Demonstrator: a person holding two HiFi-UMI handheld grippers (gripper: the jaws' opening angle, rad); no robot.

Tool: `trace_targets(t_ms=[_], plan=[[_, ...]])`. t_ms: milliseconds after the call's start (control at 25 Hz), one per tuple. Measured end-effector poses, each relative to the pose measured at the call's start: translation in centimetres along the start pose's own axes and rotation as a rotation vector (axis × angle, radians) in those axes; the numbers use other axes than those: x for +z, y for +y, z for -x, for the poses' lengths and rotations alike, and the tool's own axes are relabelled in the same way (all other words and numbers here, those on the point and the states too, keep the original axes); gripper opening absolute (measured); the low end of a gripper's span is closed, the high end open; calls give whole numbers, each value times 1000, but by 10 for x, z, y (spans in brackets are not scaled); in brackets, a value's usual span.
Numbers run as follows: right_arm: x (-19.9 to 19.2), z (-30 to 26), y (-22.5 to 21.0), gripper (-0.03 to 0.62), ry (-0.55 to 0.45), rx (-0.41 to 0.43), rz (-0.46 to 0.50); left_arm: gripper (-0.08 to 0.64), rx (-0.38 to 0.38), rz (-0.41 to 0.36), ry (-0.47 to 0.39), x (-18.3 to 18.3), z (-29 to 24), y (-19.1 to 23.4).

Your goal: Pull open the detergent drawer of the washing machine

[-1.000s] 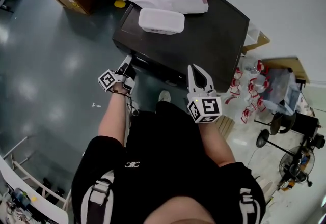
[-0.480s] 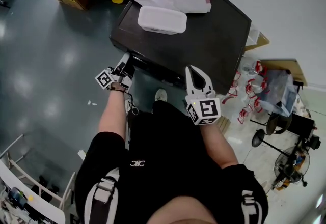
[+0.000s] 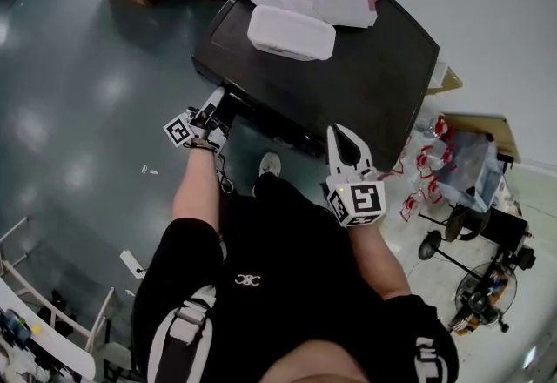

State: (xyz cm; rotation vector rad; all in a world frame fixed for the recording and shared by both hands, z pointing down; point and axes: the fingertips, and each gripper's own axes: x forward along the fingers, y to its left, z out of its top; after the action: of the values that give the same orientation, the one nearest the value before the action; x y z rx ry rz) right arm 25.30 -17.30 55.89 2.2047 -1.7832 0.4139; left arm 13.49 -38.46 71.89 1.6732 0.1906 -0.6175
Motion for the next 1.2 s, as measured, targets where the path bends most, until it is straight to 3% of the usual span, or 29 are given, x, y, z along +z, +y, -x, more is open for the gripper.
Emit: trace_targets(t_ms=[240,440,800,1200], plan=[[-9,-4,5,2,13,28,-29,132,34,-31,-10,0,-1,1],[-4,-4,16,2,-1,44,-19,115,13,-3,6,-1,2,0],[6,-1,33,2,-17,61,7,103,30,11,-38,-3,5,-6],[5,-4,60,2,-7,84,2,101,6,5,-3,-12,53,-34]])
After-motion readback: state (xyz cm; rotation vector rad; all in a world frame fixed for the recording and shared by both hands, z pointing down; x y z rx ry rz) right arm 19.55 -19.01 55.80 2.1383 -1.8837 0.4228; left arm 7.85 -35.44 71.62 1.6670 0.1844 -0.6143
